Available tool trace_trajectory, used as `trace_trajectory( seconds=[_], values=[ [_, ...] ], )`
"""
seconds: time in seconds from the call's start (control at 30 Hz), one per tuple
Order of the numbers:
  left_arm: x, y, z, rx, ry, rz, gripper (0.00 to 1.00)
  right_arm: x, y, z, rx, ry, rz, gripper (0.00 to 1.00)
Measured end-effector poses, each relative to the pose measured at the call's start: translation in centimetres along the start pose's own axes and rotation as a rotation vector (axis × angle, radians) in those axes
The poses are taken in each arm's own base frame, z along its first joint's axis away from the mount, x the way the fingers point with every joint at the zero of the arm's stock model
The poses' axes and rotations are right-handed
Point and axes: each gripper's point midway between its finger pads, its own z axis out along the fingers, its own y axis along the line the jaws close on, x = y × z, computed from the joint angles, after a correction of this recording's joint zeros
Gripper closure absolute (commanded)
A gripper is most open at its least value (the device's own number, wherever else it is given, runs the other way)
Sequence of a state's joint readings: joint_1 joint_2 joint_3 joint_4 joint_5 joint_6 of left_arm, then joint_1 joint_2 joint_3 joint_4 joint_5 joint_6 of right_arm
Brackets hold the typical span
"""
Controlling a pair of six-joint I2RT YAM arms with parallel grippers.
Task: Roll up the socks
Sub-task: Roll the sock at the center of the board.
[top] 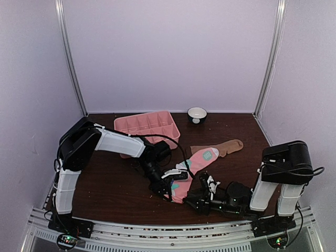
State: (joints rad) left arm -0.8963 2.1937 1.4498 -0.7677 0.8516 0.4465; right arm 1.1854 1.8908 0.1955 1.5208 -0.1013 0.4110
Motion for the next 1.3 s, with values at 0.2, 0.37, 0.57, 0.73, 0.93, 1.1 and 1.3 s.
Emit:
trace_trajectory(
  seconds=[0.2, 0.37, 0.57, 0.73, 0.93, 1.1, 1.3],
  values=[
    [0.1, -0.1, 0.0, 0.003, 0.003, -0.005, 0.88, -0.5, 0.4, 0.1, -0.015, -0.018, 0.004, 0.59],
    [0.2, -0.1, 0.0, 0.008, 0.006, -0.013, 0.88, 0.2, 1.1, 0.8, -0.032, 0.014, -0.032, 0.61],
    [0.2, -0.1, -0.1, 0.016, 0.002, -0.02, 0.88, 1.6, 1.7, 2.2, -0.03, 0.085, -0.121, 0.66],
    [0.2, -0.1, -0.1, 0.019, 0.005, -0.023, 0.88, 2.0, 1.8, 2.9, -0.008, 0.125, -0.189, 0.72],
    [0.3, -0.1, -0.1, 0.024, 0.006, -0.025, 0.86, 2.7, 1.2, 3.5, 0.033, 0.167, -0.225, 0.98],
    [0.4, -0.3, -0.1, 0.032, 0.007, -0.024, 0.69, 3.0, 0.9, 3.5, 0.048, 0.182, -0.221, 1.0],
    [0.4, -0.5, -0.8, -0.018, -0.004, 0.024, 0.56, 3.3, 0.7, 3.5, 0.063, 0.19, -0.138, 1.0]
  ],
)
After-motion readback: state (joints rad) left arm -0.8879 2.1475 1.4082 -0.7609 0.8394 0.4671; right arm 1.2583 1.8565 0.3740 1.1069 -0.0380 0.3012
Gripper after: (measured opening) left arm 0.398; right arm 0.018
